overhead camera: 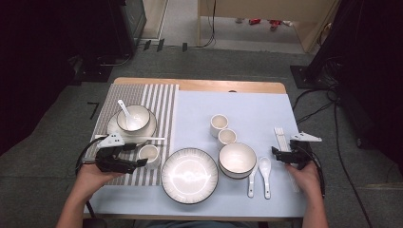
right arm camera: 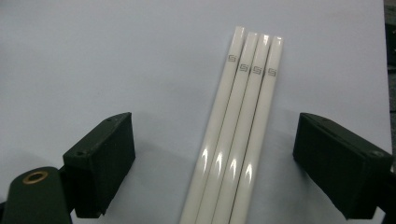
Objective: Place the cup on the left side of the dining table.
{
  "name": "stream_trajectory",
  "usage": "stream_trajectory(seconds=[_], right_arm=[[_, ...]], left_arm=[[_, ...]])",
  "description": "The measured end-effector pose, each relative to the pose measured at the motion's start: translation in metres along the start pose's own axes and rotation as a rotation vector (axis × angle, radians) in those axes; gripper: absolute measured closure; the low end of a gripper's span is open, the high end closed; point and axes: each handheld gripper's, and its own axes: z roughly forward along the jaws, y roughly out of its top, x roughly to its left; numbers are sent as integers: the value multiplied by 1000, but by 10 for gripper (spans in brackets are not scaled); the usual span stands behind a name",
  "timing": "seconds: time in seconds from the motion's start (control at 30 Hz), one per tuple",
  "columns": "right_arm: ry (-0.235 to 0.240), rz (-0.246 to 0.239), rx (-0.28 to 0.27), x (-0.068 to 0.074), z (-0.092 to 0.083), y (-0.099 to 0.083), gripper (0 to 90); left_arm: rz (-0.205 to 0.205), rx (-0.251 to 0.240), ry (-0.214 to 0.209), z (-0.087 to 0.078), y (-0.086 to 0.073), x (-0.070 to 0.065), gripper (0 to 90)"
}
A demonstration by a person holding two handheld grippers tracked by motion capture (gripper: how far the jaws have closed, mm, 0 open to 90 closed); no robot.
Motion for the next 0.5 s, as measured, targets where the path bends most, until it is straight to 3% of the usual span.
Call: stream_trajectory(seconds=[0.5], right_arm=[[0, -2, 0, 0, 0, 0, 125]], left_arm=[[7, -1, -23, -8, -10, 4, 241]])
